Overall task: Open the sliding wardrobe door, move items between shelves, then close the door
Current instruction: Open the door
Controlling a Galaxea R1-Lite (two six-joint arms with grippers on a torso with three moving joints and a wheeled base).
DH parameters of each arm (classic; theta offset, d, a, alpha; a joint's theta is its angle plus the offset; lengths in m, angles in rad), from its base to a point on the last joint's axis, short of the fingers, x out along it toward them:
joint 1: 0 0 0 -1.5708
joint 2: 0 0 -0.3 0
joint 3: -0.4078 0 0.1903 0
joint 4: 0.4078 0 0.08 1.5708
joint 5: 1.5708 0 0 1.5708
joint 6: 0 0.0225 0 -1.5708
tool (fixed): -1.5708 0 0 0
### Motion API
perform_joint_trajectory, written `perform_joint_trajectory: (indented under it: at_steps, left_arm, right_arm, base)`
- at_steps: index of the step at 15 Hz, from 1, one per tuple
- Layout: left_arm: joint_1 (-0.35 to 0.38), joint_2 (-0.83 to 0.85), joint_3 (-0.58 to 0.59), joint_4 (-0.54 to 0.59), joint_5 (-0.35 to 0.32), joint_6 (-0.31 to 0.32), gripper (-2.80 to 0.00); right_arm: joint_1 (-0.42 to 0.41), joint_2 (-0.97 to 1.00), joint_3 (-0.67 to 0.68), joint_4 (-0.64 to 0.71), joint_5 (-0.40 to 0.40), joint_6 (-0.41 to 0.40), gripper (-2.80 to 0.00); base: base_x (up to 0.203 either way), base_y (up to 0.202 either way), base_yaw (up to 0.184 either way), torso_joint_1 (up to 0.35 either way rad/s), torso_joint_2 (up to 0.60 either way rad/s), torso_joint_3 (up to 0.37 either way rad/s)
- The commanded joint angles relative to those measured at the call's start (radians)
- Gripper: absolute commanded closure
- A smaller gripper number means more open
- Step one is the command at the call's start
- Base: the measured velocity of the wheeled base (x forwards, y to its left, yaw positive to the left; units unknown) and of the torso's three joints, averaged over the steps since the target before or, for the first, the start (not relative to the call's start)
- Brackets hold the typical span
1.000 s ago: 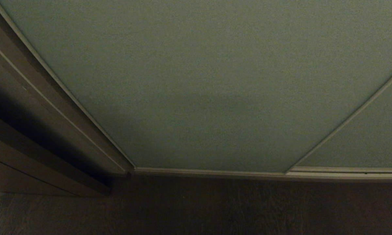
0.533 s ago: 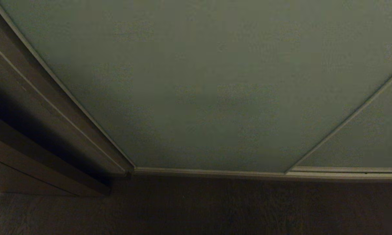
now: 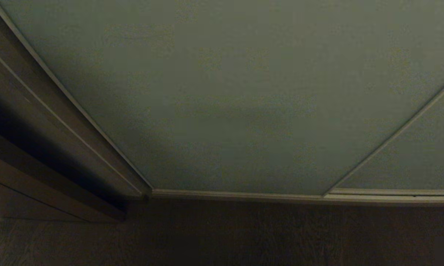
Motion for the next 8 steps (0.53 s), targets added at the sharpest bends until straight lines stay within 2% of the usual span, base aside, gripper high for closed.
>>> perform_joint_trajectory:
  at_steps: [1,8]
  left_arm:
    - [0.001,0.059,-0.042,-0.004,-0.002,0.0,0.0]
    - [0.006,0.176,-0.109,-0.124,-0.006,-0.001,0.0]
  right_arm:
    - [0.0,0.0,0.0,0.0,0.0,0.0,0.0]
    - [0.0,0.0,0.0,0.0,0.0,0.0,0.0]
  base:
    - [0.0,0.0,0.0,0.0,0.0,0.0]
    - [0.0,0.0,0.0,0.0,0.0,0.0]
